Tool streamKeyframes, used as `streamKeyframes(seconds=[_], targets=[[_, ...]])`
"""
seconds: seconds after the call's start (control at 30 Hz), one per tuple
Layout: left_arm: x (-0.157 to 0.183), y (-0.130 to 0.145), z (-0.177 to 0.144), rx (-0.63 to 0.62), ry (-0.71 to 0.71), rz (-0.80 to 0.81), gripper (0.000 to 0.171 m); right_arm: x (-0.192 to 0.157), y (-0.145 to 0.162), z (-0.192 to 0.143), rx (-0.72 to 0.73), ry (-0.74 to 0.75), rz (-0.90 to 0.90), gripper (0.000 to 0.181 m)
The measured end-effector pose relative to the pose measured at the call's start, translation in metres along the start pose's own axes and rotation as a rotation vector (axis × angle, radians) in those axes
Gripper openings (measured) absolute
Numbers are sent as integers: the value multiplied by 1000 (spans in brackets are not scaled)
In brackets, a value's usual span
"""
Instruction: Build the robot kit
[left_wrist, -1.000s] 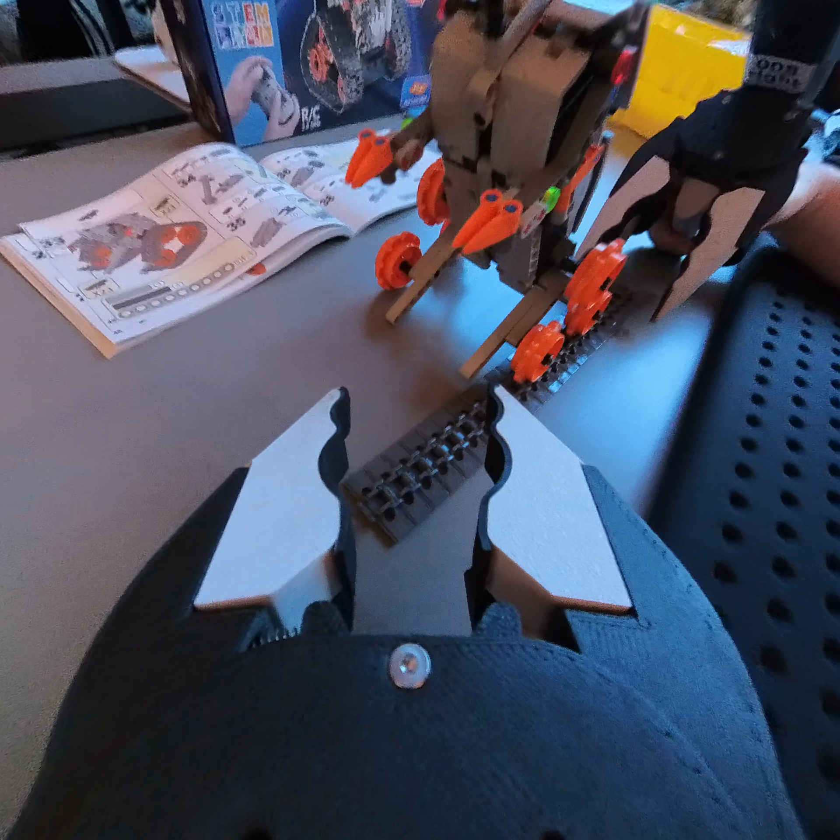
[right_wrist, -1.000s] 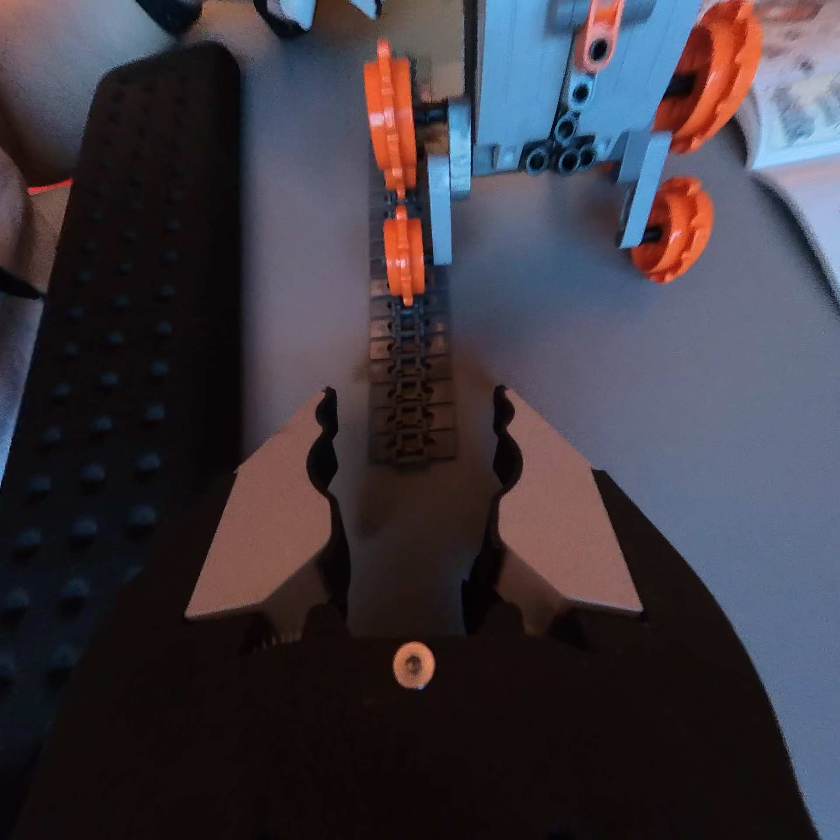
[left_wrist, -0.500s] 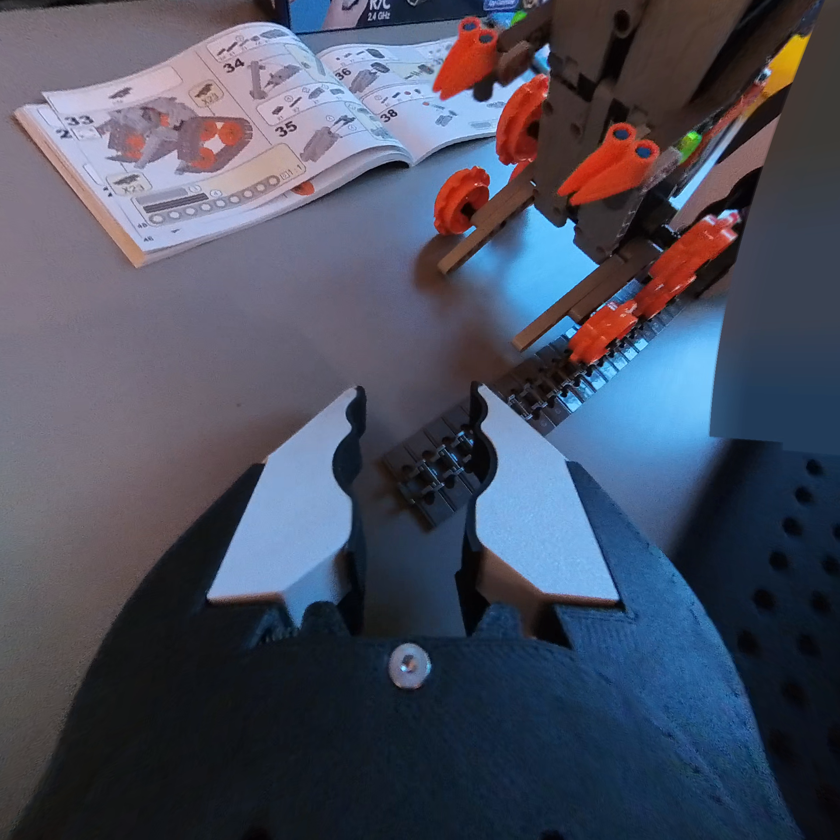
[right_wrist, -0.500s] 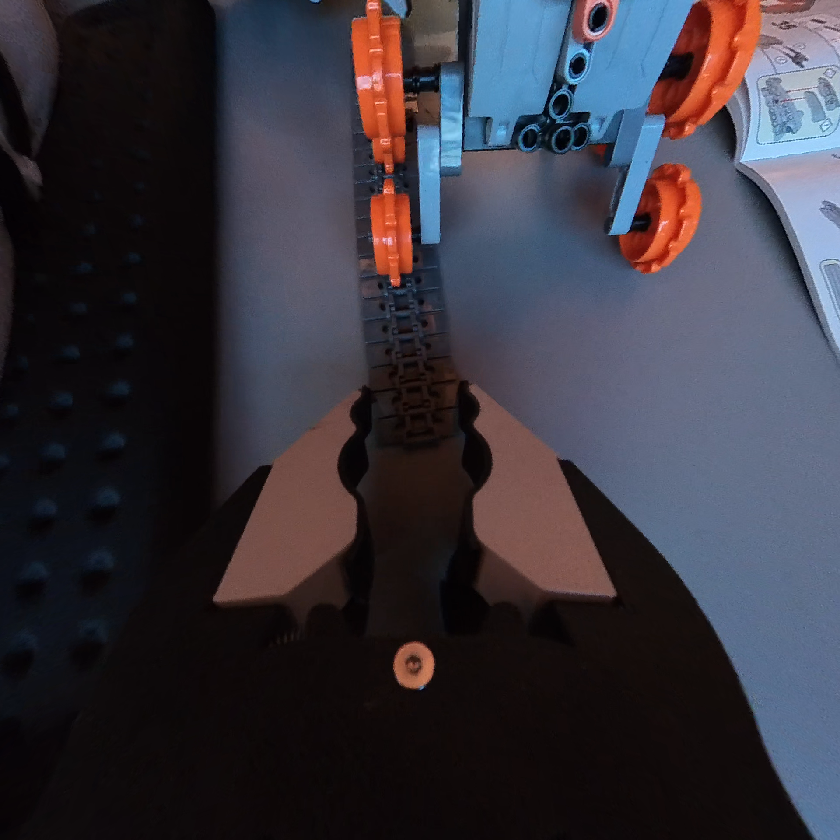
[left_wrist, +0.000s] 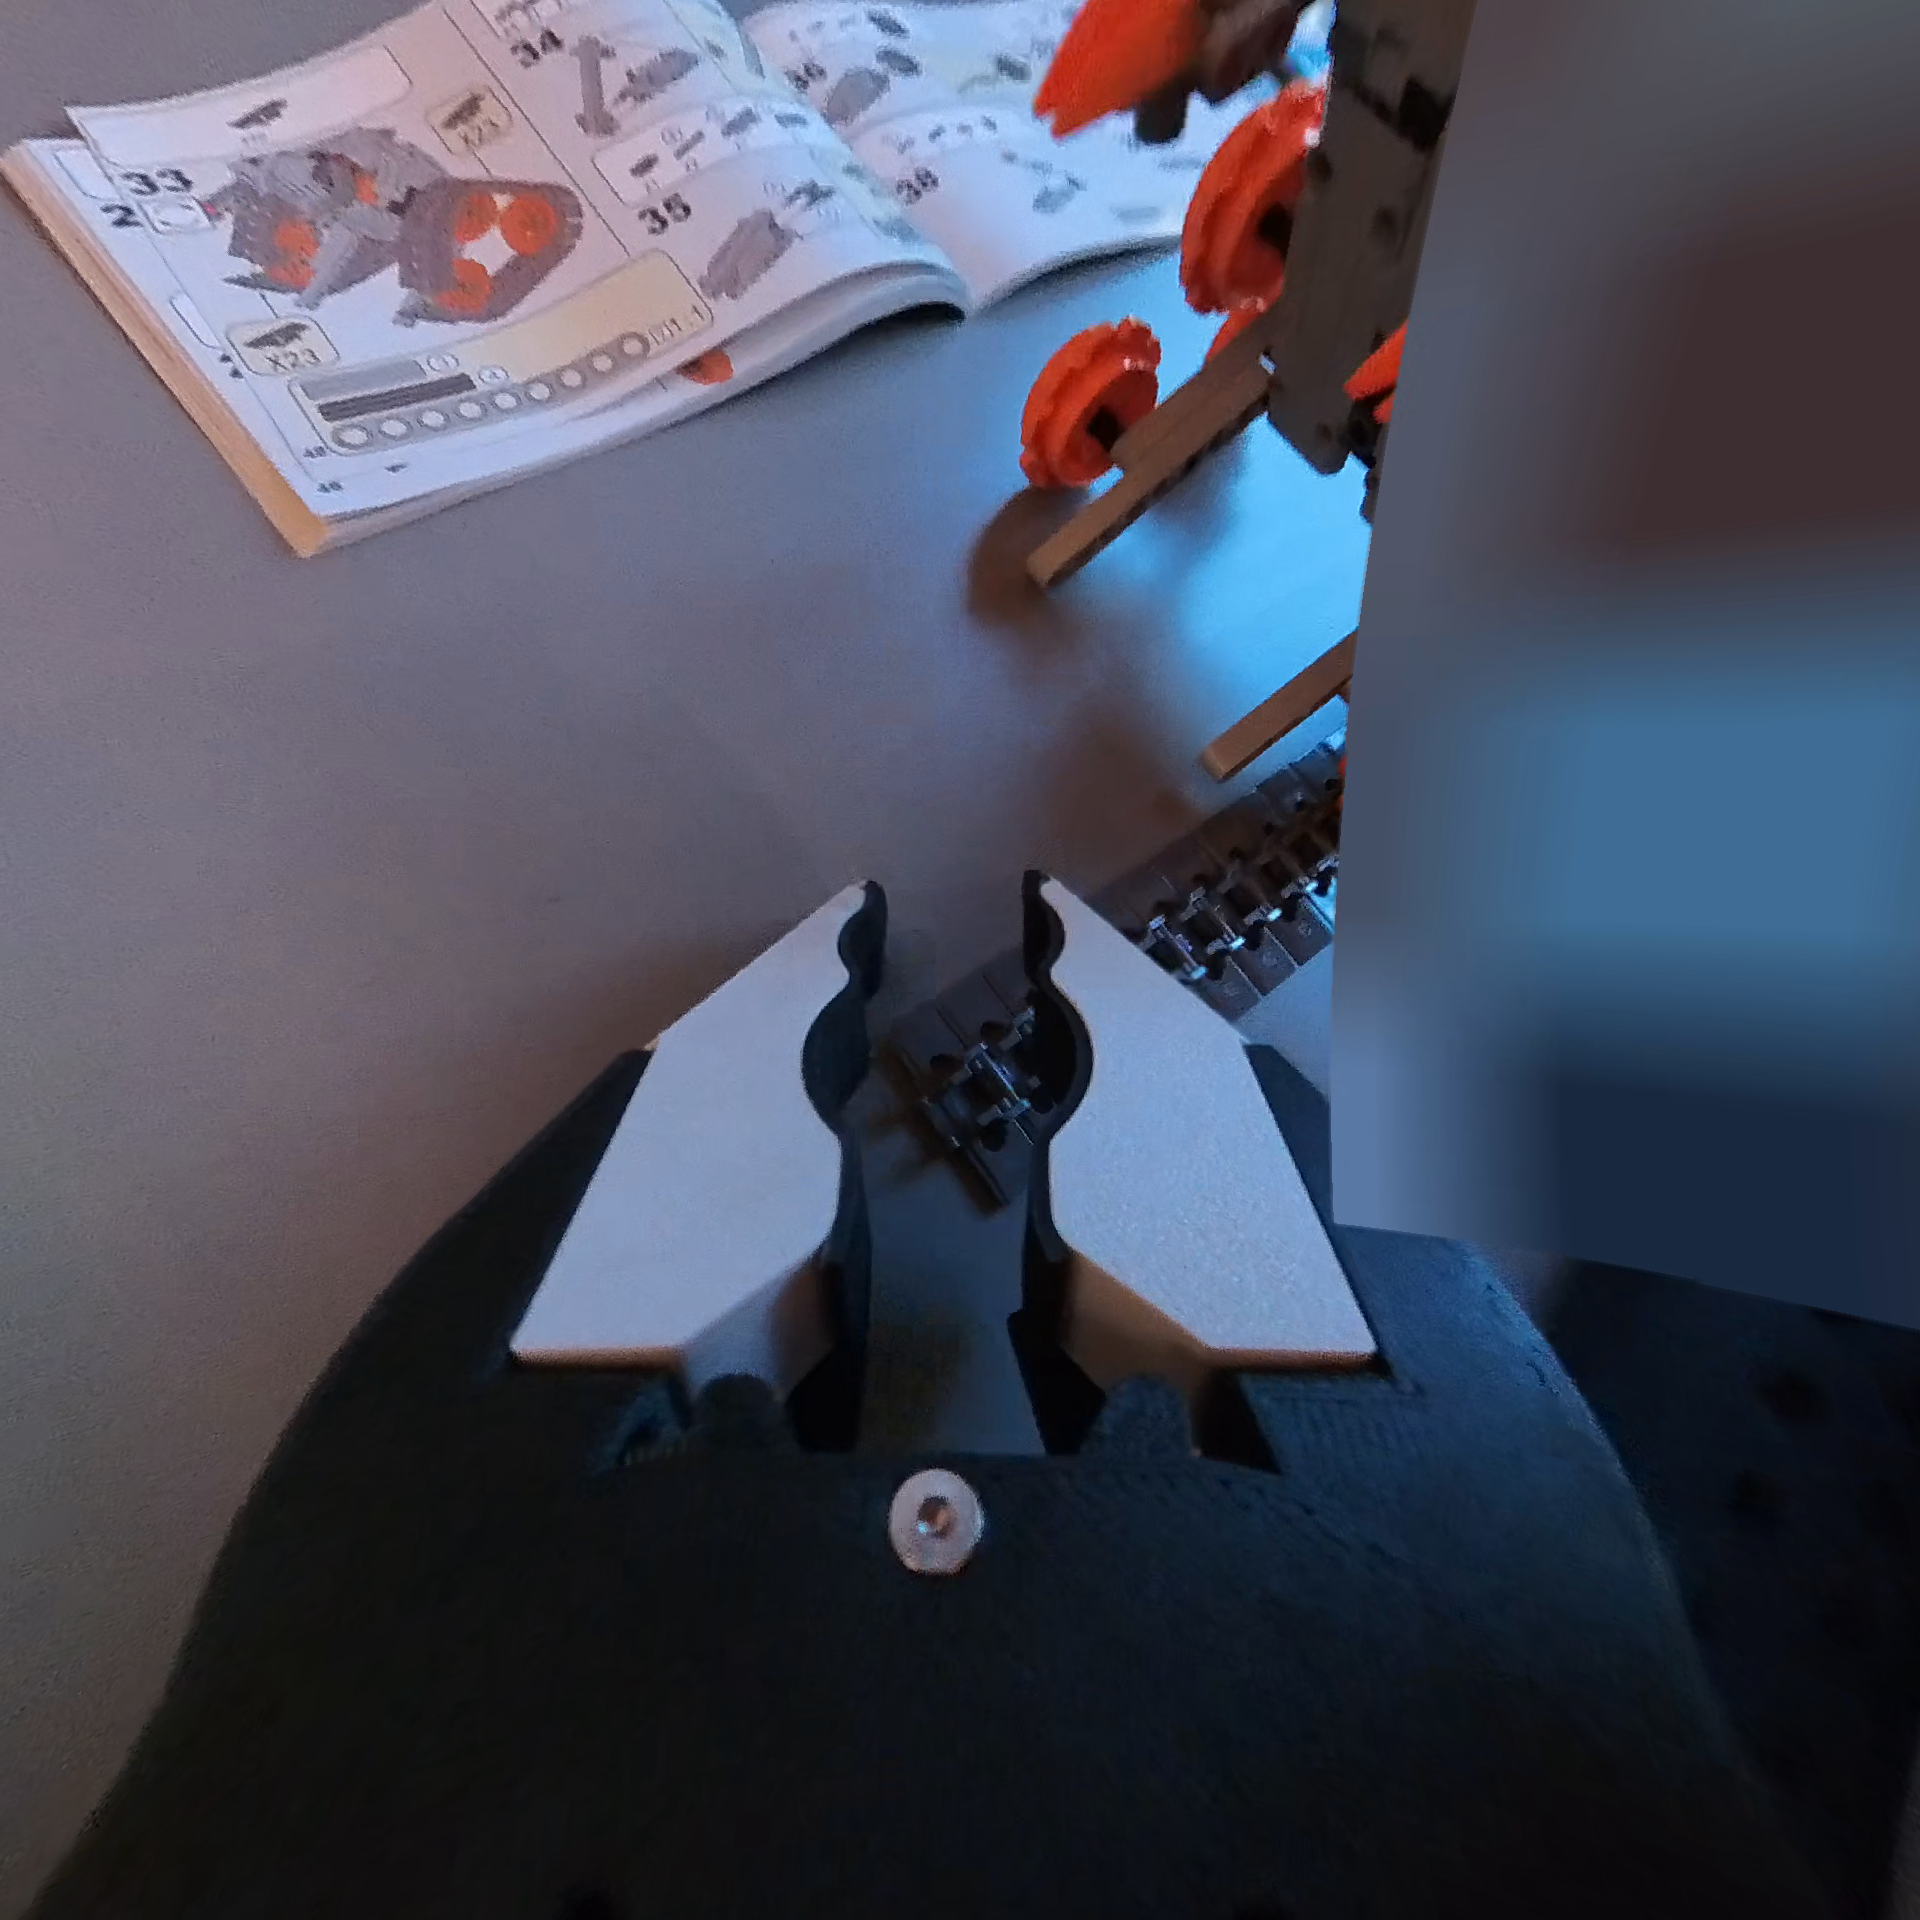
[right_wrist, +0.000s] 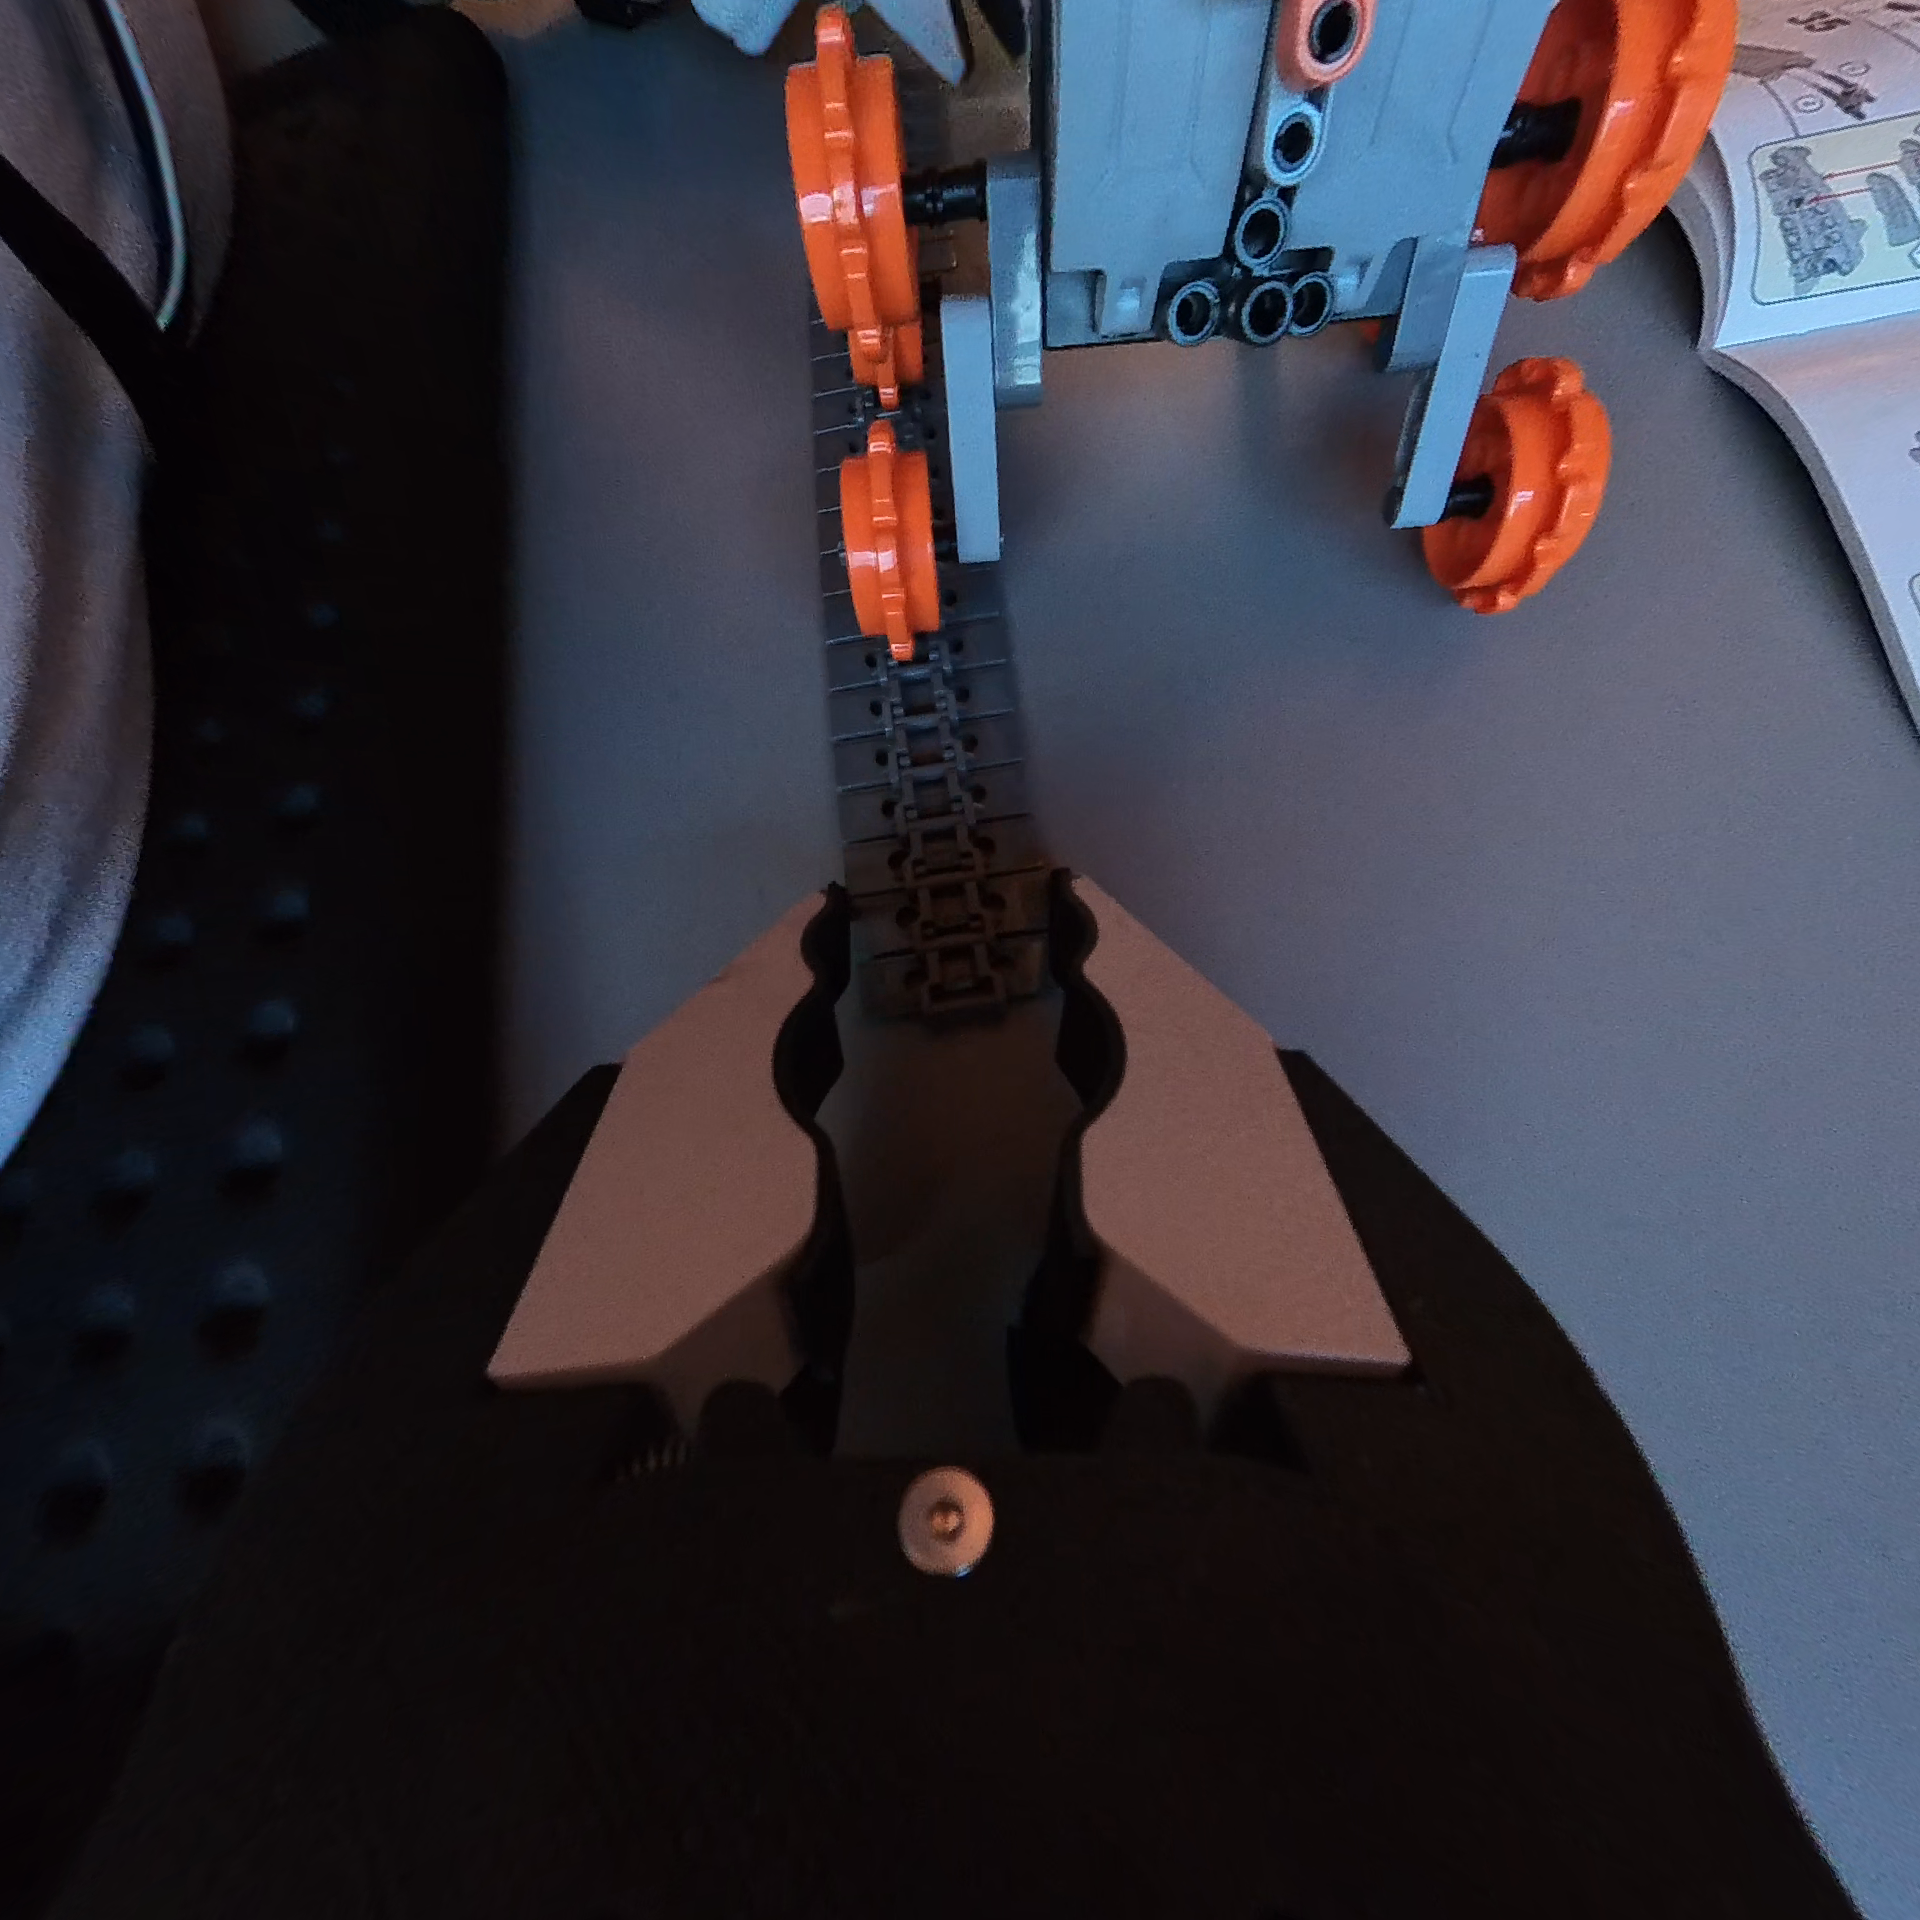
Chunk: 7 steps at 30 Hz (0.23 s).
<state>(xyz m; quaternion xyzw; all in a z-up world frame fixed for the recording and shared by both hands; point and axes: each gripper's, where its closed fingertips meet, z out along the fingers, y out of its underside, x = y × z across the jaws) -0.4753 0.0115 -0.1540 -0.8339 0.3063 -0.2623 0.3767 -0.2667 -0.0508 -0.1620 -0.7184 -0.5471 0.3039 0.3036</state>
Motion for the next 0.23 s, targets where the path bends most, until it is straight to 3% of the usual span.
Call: streamKeyframes(seconds=[0.23], targets=[[0,3,3,-25,11,-13,23,0,-2,2,3,-17,10,38]])
